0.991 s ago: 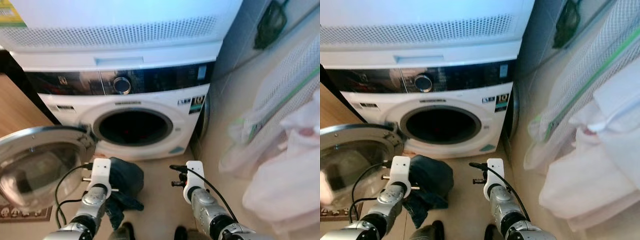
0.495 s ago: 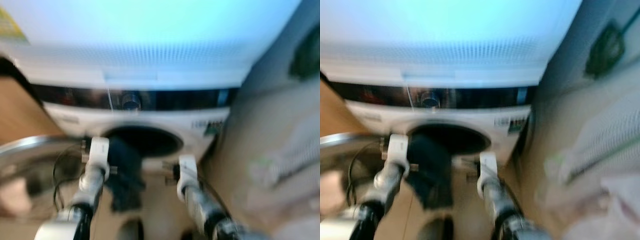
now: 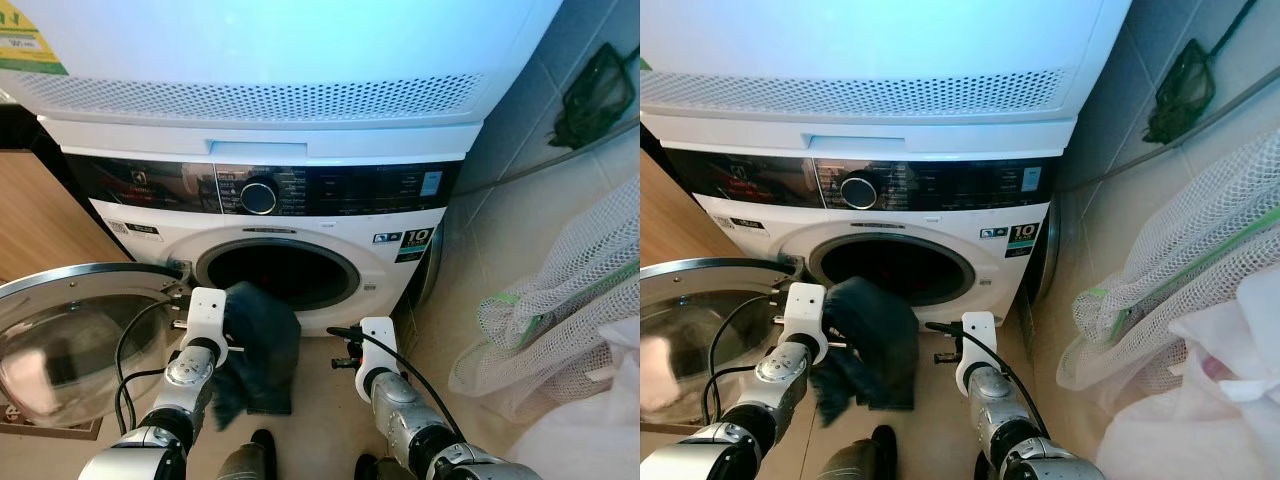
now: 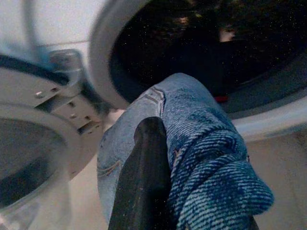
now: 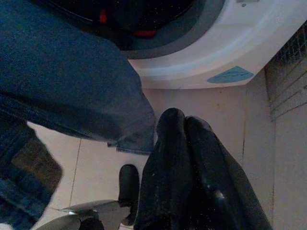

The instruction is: Clothes washing

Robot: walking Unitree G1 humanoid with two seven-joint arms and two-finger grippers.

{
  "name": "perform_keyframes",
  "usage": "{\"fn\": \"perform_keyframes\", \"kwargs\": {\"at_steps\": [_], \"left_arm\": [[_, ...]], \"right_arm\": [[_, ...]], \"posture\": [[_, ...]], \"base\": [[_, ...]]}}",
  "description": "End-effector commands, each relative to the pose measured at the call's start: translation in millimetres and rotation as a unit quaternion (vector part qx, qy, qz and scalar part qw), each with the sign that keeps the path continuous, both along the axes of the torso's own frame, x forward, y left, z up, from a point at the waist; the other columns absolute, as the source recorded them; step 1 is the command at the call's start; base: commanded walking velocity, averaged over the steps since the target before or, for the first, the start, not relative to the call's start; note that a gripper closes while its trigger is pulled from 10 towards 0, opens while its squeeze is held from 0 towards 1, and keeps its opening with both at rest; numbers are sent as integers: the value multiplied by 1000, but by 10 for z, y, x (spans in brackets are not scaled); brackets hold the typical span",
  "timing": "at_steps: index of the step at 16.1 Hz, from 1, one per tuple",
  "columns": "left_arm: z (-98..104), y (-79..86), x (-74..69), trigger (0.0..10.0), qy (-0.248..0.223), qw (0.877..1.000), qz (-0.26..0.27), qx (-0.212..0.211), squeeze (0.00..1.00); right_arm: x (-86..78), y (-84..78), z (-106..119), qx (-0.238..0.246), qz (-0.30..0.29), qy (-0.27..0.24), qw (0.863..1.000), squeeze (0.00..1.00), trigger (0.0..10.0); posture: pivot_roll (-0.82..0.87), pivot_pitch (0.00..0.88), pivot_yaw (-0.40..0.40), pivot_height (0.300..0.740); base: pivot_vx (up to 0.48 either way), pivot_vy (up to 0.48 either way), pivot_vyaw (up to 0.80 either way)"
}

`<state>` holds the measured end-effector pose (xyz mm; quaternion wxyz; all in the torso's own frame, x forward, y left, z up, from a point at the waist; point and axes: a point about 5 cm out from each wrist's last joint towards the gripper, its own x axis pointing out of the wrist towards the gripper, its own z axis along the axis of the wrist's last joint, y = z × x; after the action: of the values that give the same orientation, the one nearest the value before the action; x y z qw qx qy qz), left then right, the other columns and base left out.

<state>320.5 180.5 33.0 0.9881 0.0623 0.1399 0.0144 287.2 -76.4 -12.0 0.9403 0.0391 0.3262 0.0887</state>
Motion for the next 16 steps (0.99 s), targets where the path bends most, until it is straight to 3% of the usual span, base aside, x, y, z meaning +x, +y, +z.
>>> {"fn": "perform_keyframes", "kwargs": {"at_steps": [1, 5, 8, 12, 16], "left_arm": [[-65, 99, -73, 10000, 6, 999, 37, -1, 0], [-227, 119, -222, 10000, 34, 998, 47, 27, 0], [-413, 52, -377, 10000, 80, 996, 35, 34, 0], [-438, -90, -367, 10000, 95, 995, 1, 32, 0], [-381, -65, -307, 10000, 85, 996, 7, 39, 0]], "right_arm": [[-51, -17, -47, 9, -6, 7, 1000, 0, 10000], [-44, -49, -46, 2, -9, 3, 1000, 0, 10000], [-23, -88, -30, -14, -18, -9, 1000, 0, 10000], [16, -151, -1, -26, -20, -22, 999, 0, 10000], [20, -209, -4, -41, -14, -27, 999, 0, 10000]], "posture": [[94, 239, 8, 740], [89, 232, 9, 740], [88, 221, 7, 740], [54, 197, 12, 740], [54, 189, 13, 740]], "base": [[0, 0, 0], [0, 0, 0], [0, 0, 0], [0, 0, 0], [0, 0, 0]]}}
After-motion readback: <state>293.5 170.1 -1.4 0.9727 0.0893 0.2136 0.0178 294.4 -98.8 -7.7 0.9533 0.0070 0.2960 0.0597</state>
